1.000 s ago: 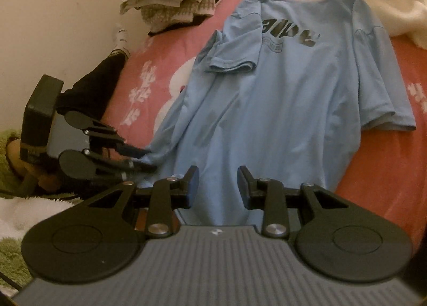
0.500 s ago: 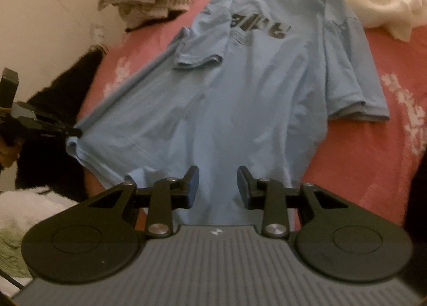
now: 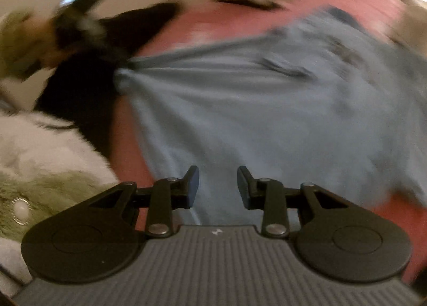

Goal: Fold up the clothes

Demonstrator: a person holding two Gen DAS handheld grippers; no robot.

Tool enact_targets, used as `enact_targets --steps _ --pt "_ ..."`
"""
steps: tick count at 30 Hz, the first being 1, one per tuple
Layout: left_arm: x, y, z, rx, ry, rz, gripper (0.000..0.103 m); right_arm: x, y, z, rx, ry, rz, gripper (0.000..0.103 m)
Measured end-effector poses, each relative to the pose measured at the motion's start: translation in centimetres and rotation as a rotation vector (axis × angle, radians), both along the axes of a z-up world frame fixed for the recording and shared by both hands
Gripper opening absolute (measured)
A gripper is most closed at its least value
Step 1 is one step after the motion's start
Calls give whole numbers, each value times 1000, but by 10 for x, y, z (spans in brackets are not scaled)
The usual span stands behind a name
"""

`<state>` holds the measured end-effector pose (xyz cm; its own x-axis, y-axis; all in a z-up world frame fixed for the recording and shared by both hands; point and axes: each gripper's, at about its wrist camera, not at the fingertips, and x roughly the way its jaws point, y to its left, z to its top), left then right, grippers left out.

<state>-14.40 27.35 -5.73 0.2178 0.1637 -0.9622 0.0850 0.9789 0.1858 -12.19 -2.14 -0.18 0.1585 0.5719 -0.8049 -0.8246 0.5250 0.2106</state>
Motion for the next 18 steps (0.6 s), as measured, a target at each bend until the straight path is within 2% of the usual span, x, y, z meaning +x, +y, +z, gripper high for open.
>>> enact_targets --steps 4,9,11,14,18 --pt "-2 -2 -2 -10 10 -32 3 -4 40 -12 -2 -12 168 29" --pt "4 8 -10 -86 40 -36 6 -7 84 -28 -13 -51 291 21" --pt "7 18 -15 -130 65 -5 11 -10 96 -34 -16 -65 313 19" --pt "5 31 -16 -196 77 23 13 -7 113 -46 -19 -52 324 17" --pt "-4 36 -14 -222 79 2 18 -4 127 -56 -23 -2 325 17"
